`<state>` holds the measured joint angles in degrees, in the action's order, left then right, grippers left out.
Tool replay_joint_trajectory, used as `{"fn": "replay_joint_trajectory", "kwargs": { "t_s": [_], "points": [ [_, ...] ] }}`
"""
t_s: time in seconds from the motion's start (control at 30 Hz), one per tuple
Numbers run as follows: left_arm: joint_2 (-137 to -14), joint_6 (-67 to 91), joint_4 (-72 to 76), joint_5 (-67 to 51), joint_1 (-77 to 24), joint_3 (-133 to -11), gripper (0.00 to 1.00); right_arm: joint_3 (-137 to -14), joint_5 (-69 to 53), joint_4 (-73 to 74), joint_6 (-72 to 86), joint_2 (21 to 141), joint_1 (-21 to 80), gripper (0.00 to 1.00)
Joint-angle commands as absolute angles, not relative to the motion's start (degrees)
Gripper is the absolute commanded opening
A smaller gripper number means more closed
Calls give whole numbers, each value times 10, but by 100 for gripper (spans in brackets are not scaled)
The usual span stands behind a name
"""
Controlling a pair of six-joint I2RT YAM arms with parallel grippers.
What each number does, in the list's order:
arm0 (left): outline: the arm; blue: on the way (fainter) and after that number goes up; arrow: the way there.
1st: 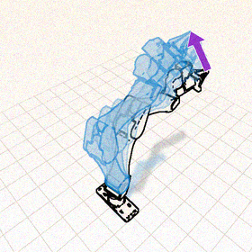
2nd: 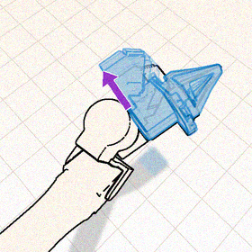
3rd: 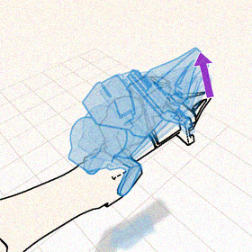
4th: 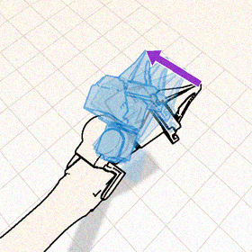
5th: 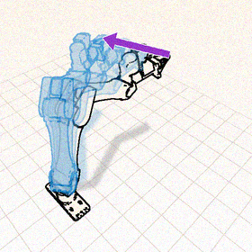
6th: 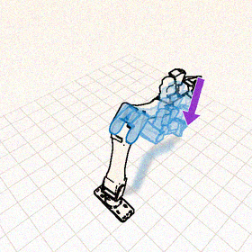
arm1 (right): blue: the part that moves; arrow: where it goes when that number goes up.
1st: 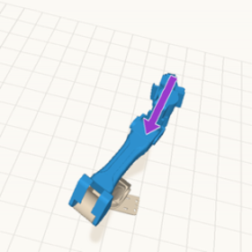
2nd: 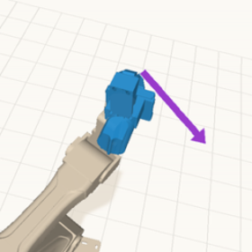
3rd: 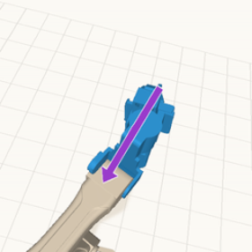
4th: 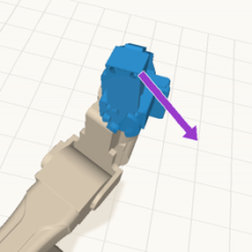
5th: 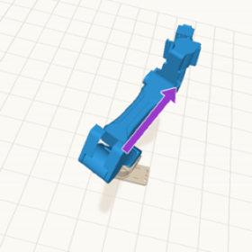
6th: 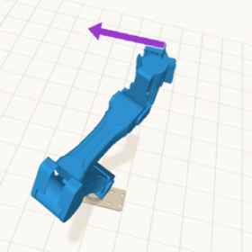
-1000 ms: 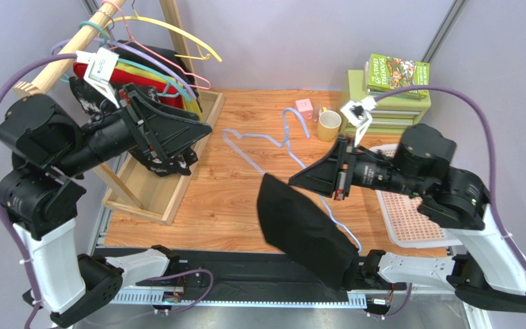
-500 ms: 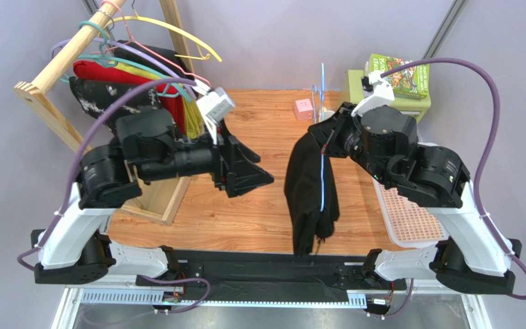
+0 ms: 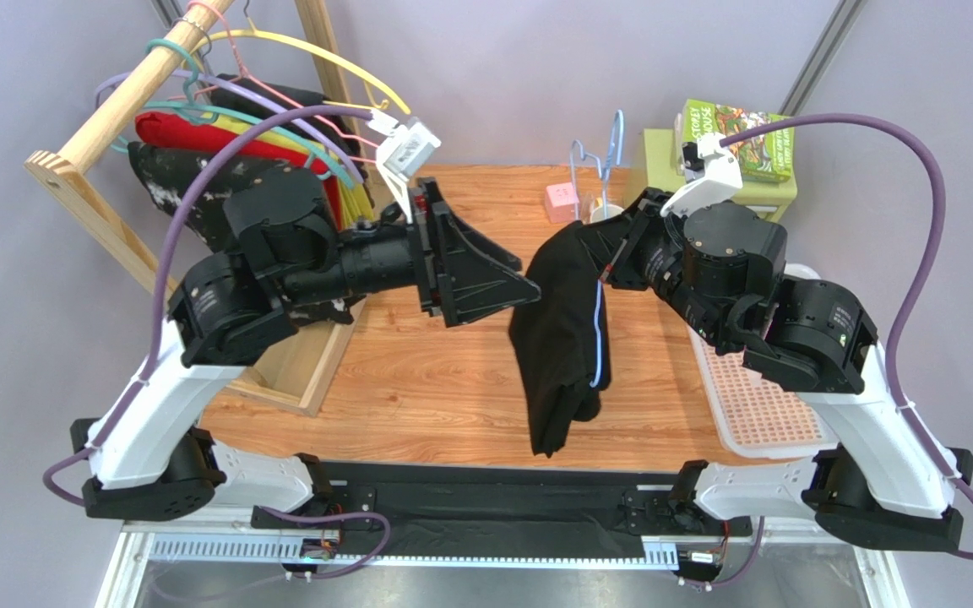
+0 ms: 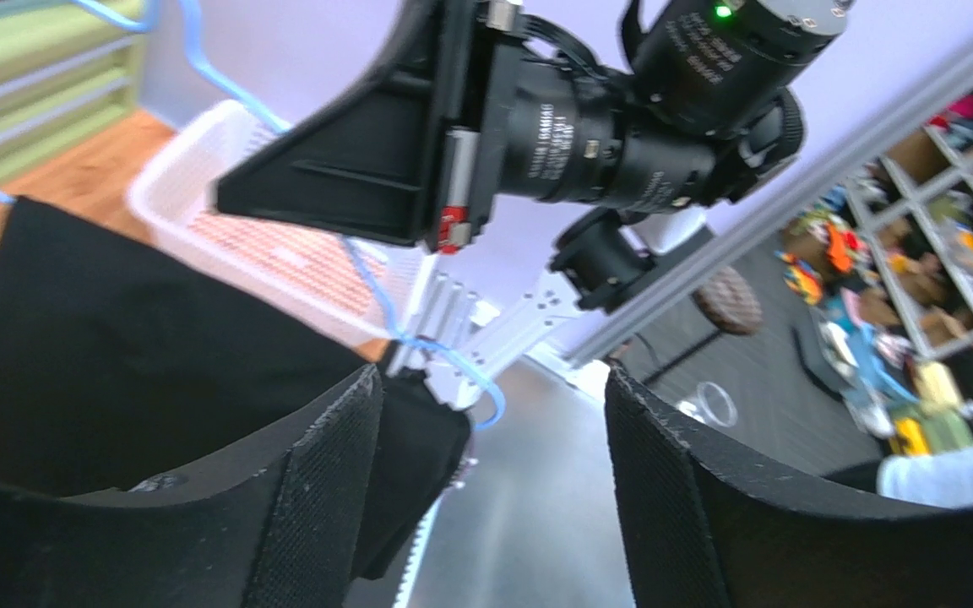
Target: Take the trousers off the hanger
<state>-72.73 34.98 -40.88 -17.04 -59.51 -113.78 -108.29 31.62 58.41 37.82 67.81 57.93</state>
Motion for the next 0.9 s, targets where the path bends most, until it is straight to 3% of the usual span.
{"fn": "replay_joint_trajectory", "kwargs": {
  "t_s": [0.0, 0.6, 0.8, 0.87],
  "points": [
    [-771, 406, -334, -257, -595, -1135, 73, -1083, 342, 480, 435, 666, 579, 0],
    [-826, 432, -315, -264, -593, -1134, 53, -1074, 325, 433, 508, 673, 579, 0],
    [-791, 418, -349, -231, -593, -1107, 51, -1075, 327, 432, 504, 666, 580, 0],
    [-783, 411, -346, -211, -593, -1104, 55, -1073, 323, 432, 504, 664, 579, 0]
  ]
}}
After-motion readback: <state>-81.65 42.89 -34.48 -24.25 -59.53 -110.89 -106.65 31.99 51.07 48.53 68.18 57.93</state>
